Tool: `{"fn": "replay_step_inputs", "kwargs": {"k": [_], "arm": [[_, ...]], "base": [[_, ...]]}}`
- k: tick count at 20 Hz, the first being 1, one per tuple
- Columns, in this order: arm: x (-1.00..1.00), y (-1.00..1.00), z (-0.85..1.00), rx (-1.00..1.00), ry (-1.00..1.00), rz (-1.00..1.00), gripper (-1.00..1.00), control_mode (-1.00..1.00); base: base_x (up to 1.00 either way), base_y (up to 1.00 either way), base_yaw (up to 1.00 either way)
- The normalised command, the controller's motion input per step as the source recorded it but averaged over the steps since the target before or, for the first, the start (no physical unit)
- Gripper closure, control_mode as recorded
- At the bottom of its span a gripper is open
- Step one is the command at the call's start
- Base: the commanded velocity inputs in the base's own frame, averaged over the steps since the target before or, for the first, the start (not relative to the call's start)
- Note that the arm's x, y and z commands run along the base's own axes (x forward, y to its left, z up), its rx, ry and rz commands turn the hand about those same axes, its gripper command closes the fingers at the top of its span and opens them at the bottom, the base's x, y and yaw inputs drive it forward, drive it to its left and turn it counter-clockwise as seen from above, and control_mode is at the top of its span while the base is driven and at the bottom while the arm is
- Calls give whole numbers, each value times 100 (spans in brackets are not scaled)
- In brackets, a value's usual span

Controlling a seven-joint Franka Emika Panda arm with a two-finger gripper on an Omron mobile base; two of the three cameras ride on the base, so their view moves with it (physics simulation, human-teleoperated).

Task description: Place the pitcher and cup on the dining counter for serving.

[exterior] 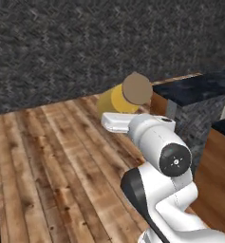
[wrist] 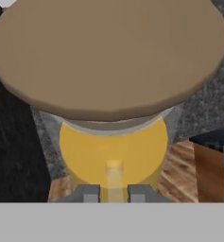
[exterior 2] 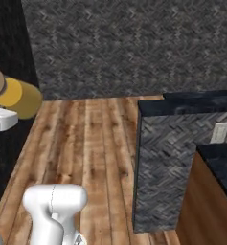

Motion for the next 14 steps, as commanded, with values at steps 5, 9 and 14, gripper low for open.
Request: {"fn": "replay_step_inputs", "kwargs": {"k": [5, 9, 14], "arm": [[0, 0, 0, 0, 0, 0, 100, 100], [0, 0, 0, 0, 0, 0, 100, 100], [0, 0, 0, 0, 0, 0, 100, 100]], "base": [[100, 86, -49], [100, 84, -54], [96, 83, -59]]}}
